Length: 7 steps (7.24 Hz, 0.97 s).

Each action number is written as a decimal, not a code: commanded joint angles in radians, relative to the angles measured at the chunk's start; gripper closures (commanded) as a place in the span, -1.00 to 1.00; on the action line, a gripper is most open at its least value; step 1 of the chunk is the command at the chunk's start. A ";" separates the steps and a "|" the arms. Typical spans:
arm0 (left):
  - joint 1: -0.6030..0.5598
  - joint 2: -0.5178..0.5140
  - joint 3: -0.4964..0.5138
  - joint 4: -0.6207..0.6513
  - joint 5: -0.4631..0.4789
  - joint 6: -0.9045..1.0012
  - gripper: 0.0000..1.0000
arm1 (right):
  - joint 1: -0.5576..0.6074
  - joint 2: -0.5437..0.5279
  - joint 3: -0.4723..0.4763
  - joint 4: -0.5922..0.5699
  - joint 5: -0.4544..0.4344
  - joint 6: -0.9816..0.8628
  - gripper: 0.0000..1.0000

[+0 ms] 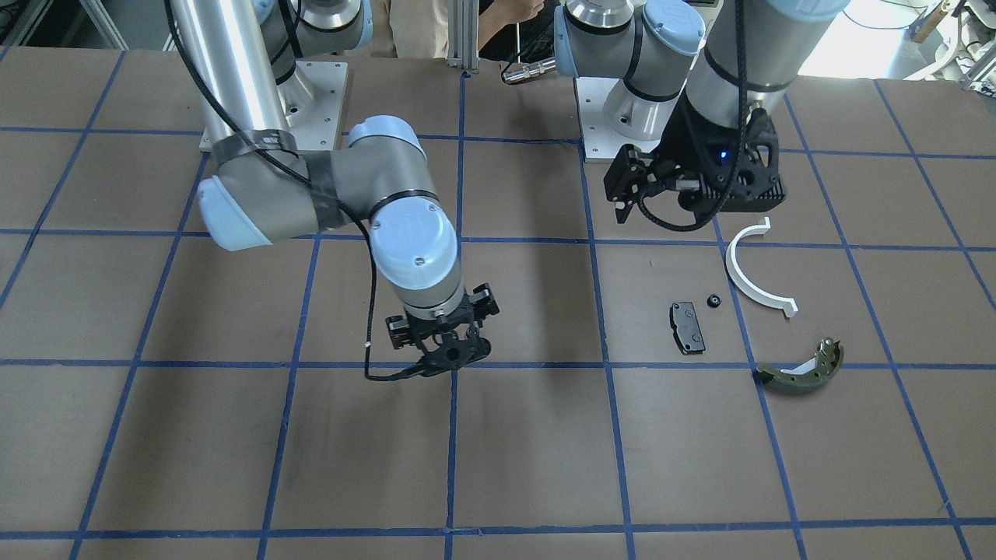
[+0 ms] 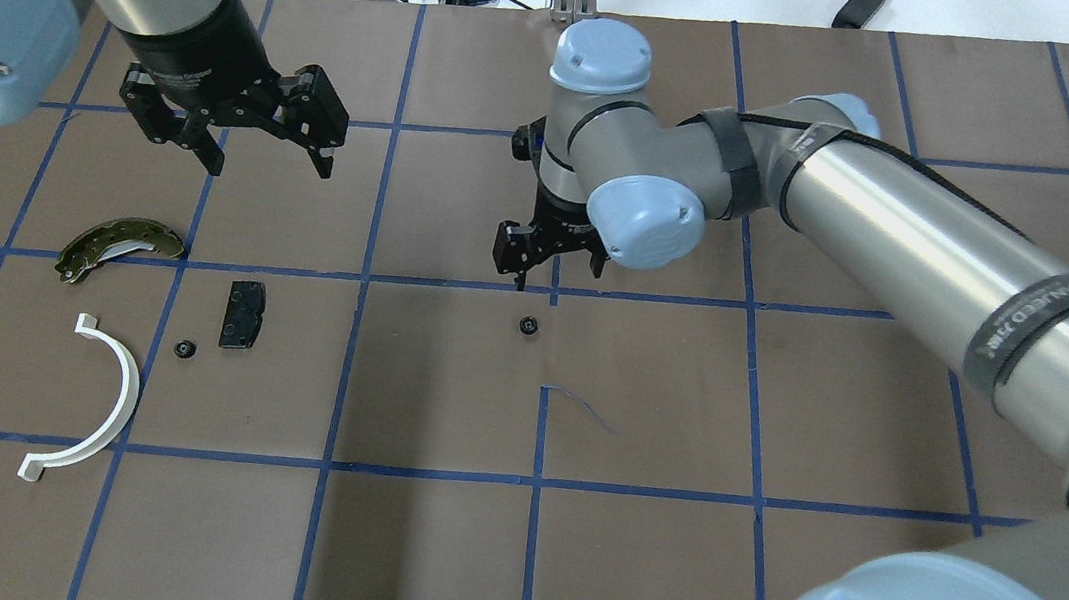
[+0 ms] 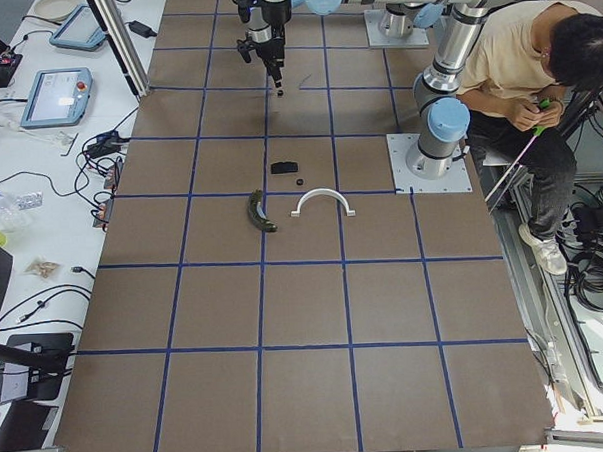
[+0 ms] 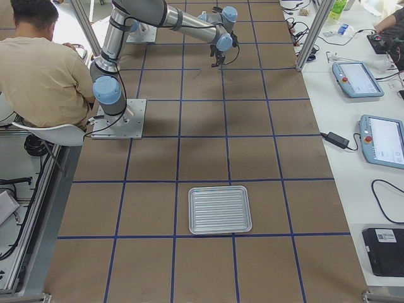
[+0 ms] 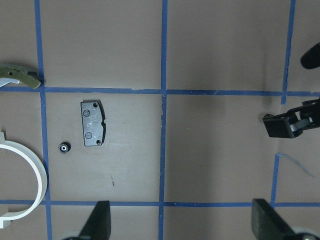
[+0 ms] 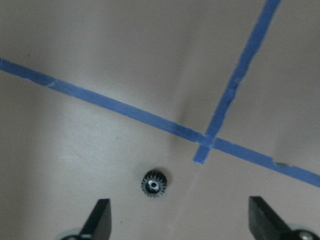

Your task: Place bearing gear from tray to pile

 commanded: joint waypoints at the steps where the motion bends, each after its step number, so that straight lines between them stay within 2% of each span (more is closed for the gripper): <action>1: -0.116 -0.117 -0.078 0.157 0.002 -0.105 -1.00 | -0.208 -0.168 0.004 0.184 -0.004 -0.030 -1.00; 3: -0.213 -0.224 -0.161 0.376 -0.001 -0.284 -1.00 | -0.307 -0.288 0.005 0.360 -0.021 -0.048 -1.00; 4: -0.247 -0.278 -0.190 0.497 -0.001 -0.309 -1.00 | -0.339 -0.353 0.005 0.430 -0.091 -0.049 -1.00; 5: -0.282 -0.336 -0.194 0.555 0.001 -0.337 -1.00 | -0.374 -0.402 0.005 0.481 -0.116 -0.064 -1.00; 7: -0.339 -0.402 -0.197 0.581 0.004 -0.359 -1.00 | -0.388 -0.444 -0.005 0.499 -0.105 -0.075 -1.00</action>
